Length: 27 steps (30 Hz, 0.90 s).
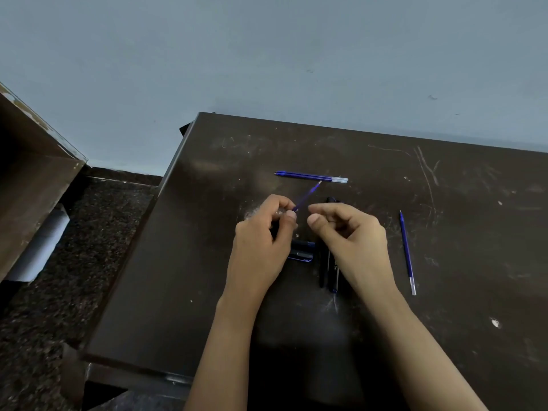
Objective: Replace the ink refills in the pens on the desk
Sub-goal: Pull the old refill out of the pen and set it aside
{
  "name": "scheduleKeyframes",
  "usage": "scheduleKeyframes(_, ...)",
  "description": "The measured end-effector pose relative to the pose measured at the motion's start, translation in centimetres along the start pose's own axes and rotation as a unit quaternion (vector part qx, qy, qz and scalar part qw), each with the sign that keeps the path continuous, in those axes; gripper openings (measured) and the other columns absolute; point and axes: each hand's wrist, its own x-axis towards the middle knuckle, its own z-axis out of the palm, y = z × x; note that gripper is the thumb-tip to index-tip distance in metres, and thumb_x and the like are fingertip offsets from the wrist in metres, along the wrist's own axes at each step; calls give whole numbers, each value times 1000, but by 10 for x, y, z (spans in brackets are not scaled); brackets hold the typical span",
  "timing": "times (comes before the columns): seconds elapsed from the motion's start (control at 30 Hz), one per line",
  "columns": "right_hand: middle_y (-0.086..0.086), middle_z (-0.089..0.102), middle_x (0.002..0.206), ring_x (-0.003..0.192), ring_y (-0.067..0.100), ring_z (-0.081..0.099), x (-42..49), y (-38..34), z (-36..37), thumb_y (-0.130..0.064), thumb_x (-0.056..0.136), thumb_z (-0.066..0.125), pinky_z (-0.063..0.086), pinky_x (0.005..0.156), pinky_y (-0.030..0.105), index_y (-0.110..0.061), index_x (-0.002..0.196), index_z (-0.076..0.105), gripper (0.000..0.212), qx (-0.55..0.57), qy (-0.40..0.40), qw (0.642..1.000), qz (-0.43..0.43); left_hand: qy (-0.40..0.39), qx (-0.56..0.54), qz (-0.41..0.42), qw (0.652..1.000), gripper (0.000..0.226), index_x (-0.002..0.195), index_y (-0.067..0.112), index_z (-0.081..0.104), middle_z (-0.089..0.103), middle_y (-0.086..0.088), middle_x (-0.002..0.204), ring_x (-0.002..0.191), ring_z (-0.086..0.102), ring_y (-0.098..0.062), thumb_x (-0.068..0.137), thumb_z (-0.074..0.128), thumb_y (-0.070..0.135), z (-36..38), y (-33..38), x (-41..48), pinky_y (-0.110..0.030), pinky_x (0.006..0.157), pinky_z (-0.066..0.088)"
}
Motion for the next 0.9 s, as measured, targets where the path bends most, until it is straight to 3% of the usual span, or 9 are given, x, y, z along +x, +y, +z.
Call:
scheduleKeyframes(0.13,-3,75,77,72,3,70,-1,-11,0,-19,83,70,52,69,13,-17,92,74,10,167,-5,983,73,-54,-27,30,998,6,94,23,59,69,7,73,66,62,4,96,55,18,1,5,-2,-10,59,44)
scheduleKeyframes(0.27,-2,66,71,62,3,57,30,-25,1,-18,86,67,46,65,19,-8,87,71,11,212,11,972,104,-15,-56,7,998,6,92,22,59,71,7,75,75,67,3,96,55,20,1,3,0,-8,65,46)
scheduleKeyframes(0.43,0,66,75,68,11,64,80,-49,-12,-16,95,55,54,66,27,-14,89,60,8,316,34,945,71,22,-31,-18,999,10,89,19,60,70,7,75,57,58,3,97,53,21,-1,2,1,-8,51,39)
scheduleKeyframes(0.5,0,66,76,71,13,65,97,-49,-15,-18,93,55,55,69,30,-14,91,63,9,199,50,979,-5,32,-17,-24,999,11,89,19,60,70,8,75,56,57,2,97,53,21,-2,0,2,-9,51,40)
scheduleKeyframes(0.57,-4,66,77,72,5,61,109,-41,-10,-19,89,59,51,75,23,-16,89,69,11,-1,27,995,-97,40,-16,-25,999,10,89,19,60,69,8,76,62,61,0,97,53,21,-2,0,2,-10,54,42)
scheduleKeyframes(0.63,-9,66,80,75,0,58,112,-30,-1,-18,86,63,48,79,18,-17,89,73,10,-144,-37,980,-134,46,-10,-27,999,10,89,18,60,69,7,75,64,63,-6,96,53,21,-2,-1,2,-15,54,46)
scheduleKeyframes(0.7,-4,70,86,89,13,59,110,-16,9,-19,83,66,49,85,32,-19,88,73,9,-244,-76,955,-148,42,0,-30,999,10,90,19,59,69,6,74,64,65,-12,97,52,22,-1,-1,2,-24,56,50)
scheduleKeyframes(0.77,0,70,90,100,21,53,105,-5,15,-23,83,66,46,84,37,-20,90,71,9,-305,-87,937,-145,34,9,-30,999,10,91,20,59,70,6,76,66,66,-10,97,51,23,0,-2,2,-27,60,51)
scheduleKeyframes(0.9,-1,69,89,100,22,48,100,7,22,-25,82,68,45,78,36,-19,90,69,11,-302,-64,941,-139,28,31,-17,999,8,92,21,58,69,5,77,71,67,-8,97,52,22,1,-3,2,-25,64,51)
